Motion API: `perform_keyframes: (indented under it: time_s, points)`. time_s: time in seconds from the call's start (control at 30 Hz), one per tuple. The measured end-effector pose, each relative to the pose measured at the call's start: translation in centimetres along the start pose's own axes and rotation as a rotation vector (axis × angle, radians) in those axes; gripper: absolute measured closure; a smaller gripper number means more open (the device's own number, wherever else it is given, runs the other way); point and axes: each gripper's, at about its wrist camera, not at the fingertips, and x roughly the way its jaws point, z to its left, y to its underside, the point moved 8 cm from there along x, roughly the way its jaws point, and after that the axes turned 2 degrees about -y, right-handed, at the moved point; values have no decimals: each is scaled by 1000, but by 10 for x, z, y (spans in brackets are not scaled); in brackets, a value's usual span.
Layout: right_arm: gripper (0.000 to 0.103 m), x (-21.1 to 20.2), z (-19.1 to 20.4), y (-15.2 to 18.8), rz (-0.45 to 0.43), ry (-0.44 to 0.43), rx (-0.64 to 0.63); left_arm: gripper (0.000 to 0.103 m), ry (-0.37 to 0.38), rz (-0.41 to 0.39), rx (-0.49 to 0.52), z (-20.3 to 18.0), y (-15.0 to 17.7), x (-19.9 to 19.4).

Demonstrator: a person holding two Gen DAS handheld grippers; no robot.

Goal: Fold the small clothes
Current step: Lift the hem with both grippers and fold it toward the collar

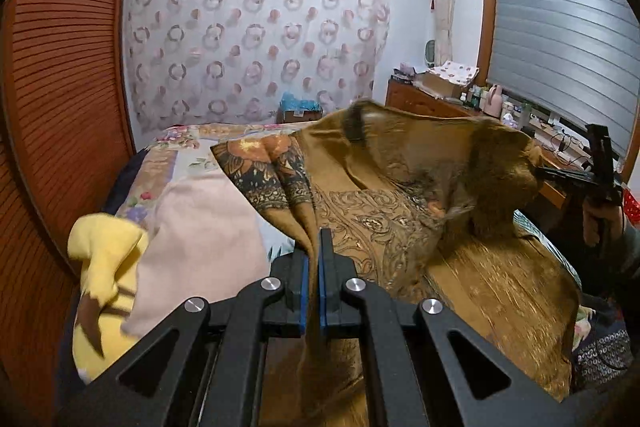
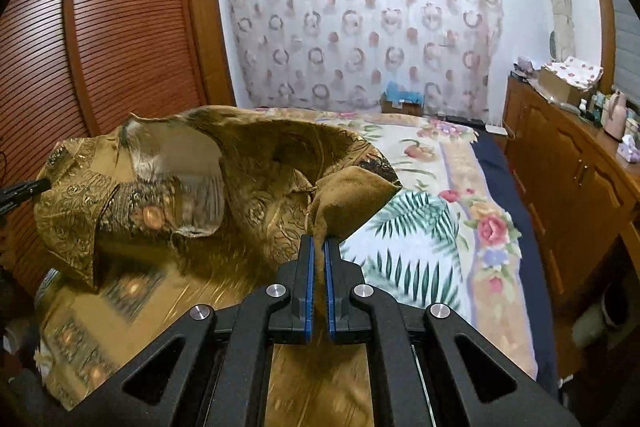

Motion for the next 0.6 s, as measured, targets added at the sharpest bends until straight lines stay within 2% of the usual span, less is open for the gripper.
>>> perform_keyframes:
  time_s: [0.17,0.43,0.6]
  points:
    - [99,-50,9,48,-3,-2,17,99,-16,-2,-29,5,43,-34]
    - [99,-129,31,132,57,7,41,99,19,14,-95,-1,102,-74]
    - [99,-151,29,164,93,0,73,99,30,6,-44,-7,122,-89]
